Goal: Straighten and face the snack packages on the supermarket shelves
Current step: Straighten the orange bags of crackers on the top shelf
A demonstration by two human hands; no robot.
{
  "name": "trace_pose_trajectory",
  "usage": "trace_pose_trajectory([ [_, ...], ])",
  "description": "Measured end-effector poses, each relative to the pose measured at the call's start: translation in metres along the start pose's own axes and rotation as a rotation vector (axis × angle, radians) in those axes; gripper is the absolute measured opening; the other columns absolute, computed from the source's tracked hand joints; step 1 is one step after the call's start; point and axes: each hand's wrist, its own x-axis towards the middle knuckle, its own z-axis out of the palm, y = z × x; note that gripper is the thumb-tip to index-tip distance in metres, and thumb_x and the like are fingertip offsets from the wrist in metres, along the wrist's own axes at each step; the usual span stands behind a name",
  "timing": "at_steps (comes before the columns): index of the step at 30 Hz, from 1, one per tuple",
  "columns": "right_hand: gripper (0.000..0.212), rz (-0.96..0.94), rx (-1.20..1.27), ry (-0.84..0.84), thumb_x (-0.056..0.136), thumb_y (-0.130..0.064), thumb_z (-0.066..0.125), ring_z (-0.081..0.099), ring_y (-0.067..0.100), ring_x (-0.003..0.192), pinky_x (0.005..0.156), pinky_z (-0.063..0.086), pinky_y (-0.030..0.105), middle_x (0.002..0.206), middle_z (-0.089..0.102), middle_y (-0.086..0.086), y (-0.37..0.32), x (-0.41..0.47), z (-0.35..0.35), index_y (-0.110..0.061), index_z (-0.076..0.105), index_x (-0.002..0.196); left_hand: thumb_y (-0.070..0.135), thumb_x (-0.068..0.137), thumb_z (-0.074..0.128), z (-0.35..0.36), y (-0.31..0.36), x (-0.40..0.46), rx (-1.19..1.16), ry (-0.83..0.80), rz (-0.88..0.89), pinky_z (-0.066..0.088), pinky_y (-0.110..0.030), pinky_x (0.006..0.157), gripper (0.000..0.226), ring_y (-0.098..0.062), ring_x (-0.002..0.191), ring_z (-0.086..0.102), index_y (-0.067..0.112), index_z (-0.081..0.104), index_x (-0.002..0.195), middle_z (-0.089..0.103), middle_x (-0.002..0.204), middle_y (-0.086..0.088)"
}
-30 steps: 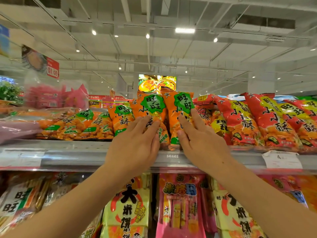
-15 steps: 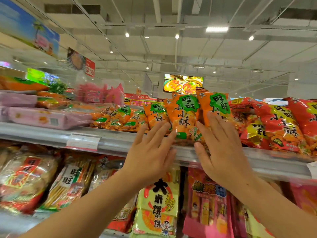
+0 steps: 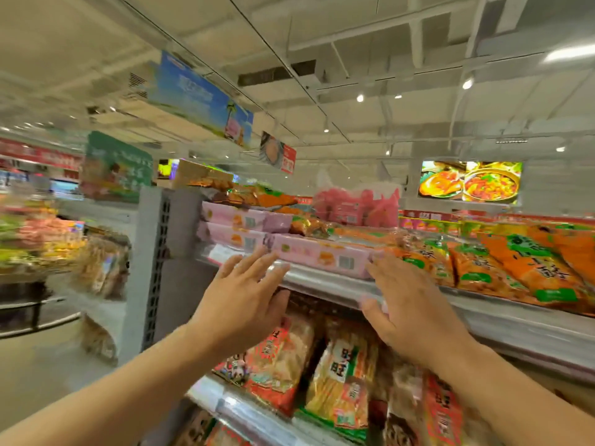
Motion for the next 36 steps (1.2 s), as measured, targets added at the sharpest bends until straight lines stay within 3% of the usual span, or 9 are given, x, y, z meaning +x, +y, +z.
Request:
trace_pose_trajectory([
  [6, 0.057, 0.068, -0.028, 0.106, 0.093, -0.046, 0.047, 0.036, 0.023, 0.137, 0.112, 0.024, 0.038, 0.148, 0.043, 0.002, -0.065, 0.080, 0.017, -0.019, 0.043, 0.143, 0.045, 0.091, 0.038, 0.003, -0.100, 0.019, -0.039, 0.000, -0.017, 0.034, -0.043, 0.107, 0.053, -0.026, 0.136, 0.044, 0.019, 0.057, 0.133, 0.056, 0.140, -0.002],
  [11, 0.059, 0.086, -0.064, 0.022, 0.094, -0.048, 0.038, 0.032, 0.020, 0.137, 0.113, 0.024, 0.036, 0.151, 0.036, -0.002, -0.092, 0.131, 0.034, -0.022, 0.033, 0.147, 0.046, 0.089, 0.037, 0.002, -0.156, 0.045, -0.048, 0.040, 0.007, 0.033, -0.043, 0.108, 0.054, -0.025, 0.136, 0.042, 0.020, 0.055, 0.133, 0.055, 0.139, -0.001],
  [16, 0.048, 0.140, 0.057, 0.040, 0.094, -0.050, 0.040, 0.047, 0.025, 0.122, 0.098, 0.042, 0.040, 0.135, 0.053, -0.001, -0.109, 0.173, 0.040, -0.024, 0.047, 0.133, 0.047, 0.090, 0.032, -0.003, -0.192, 0.071, -0.096, 0.064, 0.005, 0.034, -0.043, 0.108, 0.055, -0.022, 0.135, 0.042, 0.021, 0.054, 0.133, 0.054, 0.140, 0.001],
  [19, 0.049, 0.125, 0.110, 0.066, 0.095, -0.052, 0.039, 0.050, 0.024, 0.122, 0.099, 0.045, 0.043, 0.134, 0.056, 0.002, -0.115, 0.207, 0.043, -0.022, 0.051, 0.132, 0.042, 0.097, 0.039, 0.000, -0.208, 0.087, -0.083, 0.078, -0.007, 0.033, -0.041, 0.106, 0.047, -0.022, 0.133, 0.042, 0.021, 0.051, 0.136, 0.051, 0.141, 0.001],
  [22, 0.048, 0.109, 0.146, 0.077, 0.095, -0.055, 0.035, 0.059, 0.022, 0.103, 0.082, 0.049, 0.036, 0.114, 0.065, 0.003, -0.121, 0.241, 0.047, -0.020, 0.061, 0.116, 0.039, 0.097, 0.047, 0.004, -0.219, 0.105, -0.105, 0.106, -0.022, 0.033, -0.043, 0.108, 0.044, -0.026, 0.132, 0.041, 0.019, 0.051, 0.136, 0.052, 0.140, -0.002],
  [26, 0.052, 0.202, 0.210, 0.076, 0.093, -0.060, 0.031, 0.057, 0.017, 0.075, 0.060, 0.040, 0.028, 0.086, 0.066, 0.000, -0.122, 0.283, 0.054, -0.019, 0.064, 0.093, 0.038, 0.097, 0.047, 0.008, -0.231, 0.140, -0.153, 0.135, -0.045, 0.037, -0.048, 0.106, 0.040, -0.027, 0.129, 0.044, 0.021, 0.054, 0.133, 0.053, 0.139, -0.004],
  [29, 0.070, 0.365, 0.276, -0.006, 0.087, -0.070, 0.030, 0.057, 0.021, 0.077, 0.066, 0.042, 0.030, 0.092, 0.069, 0.008, -0.123, 0.311, 0.059, -0.013, 0.065, 0.106, 0.036, 0.096, 0.046, 0.011, -0.239, 0.174, -0.267, 0.112, -0.137, 0.043, -0.042, 0.100, 0.033, -0.025, 0.120, 0.051, 0.028, 0.059, 0.126, 0.054, 0.135, -0.003],
  [33, 0.088, 0.456, 0.330, -0.212, 0.080, -0.082, 0.036, 0.055, 0.034, 0.116, 0.087, 0.043, 0.037, 0.132, 0.057, 0.015, -0.130, 0.326, 0.062, -0.010, 0.058, 0.127, 0.037, 0.097, 0.043, 0.024, -0.246, 0.203, -0.329, 0.008, -0.220, 0.043, -0.030, 0.083, 0.031, -0.021, 0.106, 0.057, 0.029, 0.062, 0.120, 0.064, 0.125, -0.003],
  [36, 0.070, 0.503, 0.461, -0.258, 0.080, -0.071, 0.055, 0.060, 0.028, 0.099, 0.071, 0.044, 0.029, 0.117, 0.063, 0.011, -0.127, 0.329, 0.062, -0.009, 0.062, 0.112, 0.046, 0.095, 0.046, 0.033, -0.251, 0.211, -0.301, -0.118, -0.262, 0.039, -0.030, 0.083, 0.048, -0.024, 0.113, 0.054, 0.029, 0.045, 0.140, 0.058, 0.134, -0.008],
])
